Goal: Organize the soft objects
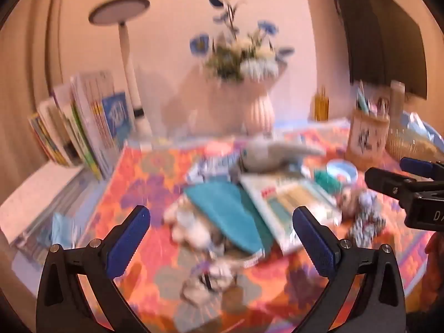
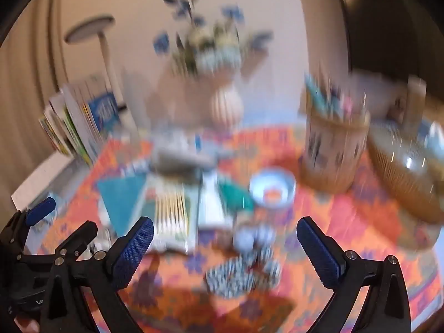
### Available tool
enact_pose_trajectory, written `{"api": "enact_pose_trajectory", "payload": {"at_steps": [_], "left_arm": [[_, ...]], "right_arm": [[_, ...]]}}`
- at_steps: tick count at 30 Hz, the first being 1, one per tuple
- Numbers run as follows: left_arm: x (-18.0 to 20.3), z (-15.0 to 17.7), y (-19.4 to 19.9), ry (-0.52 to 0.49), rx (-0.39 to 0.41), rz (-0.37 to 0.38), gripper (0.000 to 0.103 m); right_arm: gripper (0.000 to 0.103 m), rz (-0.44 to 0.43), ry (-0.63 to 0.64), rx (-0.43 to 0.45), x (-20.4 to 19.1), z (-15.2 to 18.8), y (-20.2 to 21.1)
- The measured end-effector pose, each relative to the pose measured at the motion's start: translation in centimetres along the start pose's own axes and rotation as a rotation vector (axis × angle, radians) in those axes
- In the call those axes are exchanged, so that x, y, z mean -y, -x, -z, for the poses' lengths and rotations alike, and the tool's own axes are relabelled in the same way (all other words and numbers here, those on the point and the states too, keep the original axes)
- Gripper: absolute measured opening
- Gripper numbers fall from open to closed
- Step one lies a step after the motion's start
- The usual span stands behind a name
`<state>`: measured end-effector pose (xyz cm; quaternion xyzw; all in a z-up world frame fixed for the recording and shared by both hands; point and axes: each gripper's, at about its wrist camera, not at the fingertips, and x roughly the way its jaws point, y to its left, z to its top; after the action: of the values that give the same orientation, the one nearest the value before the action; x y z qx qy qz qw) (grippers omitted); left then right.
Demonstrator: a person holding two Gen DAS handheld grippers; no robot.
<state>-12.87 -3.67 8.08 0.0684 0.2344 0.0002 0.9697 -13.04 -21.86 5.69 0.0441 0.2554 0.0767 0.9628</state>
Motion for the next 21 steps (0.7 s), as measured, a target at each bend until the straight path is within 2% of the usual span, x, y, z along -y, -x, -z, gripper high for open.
{"api": "enact_pose_trajectory", "payload": {"at_steps": [1,3,7,9,13,17,21], "left_arm": [[0.0,-0.5,-0.5,0.011,0.008,-0.005,0.102],[-0.7,-0.8,-2.0,0.038,0.008,-0.006,0.102],[-2.1,0.2,-4.1,0.095,-0.006,0.026,0.102],[-2.3,1.0,-4.8,0.125,-0.016,0.035,0.102],[-1.7,1.6,-5.4,0.111,-0.047,0.095,0.102],[-0.7,1.5,-5.8,0.065,-0.068,0.101,0.102],[-0.4,1.6,-5.6,0.064,-0.064,0.082,0.102]], "right_arm": [[0.103,0.009,0.011,0.022,0.0,-0.2,-0.1],[0.103,0.010,0.029,-0.003,-0.1,-1.3,-1.6],[0.103,0.066,0.074,-0.071,-0.3,-0.2,-5.1],[0.103,0.051,0.071,-0.070,-0.4,0.4,-5.6],[0.103,0.075,0.087,-0.079,-0.6,0.5,-6.3],[0.103,0.048,0.075,-0.073,0.0,0.6,-6.1],[0.103,0.059,0.068,-0.078,-0.1,0.4,-6.1]]}}
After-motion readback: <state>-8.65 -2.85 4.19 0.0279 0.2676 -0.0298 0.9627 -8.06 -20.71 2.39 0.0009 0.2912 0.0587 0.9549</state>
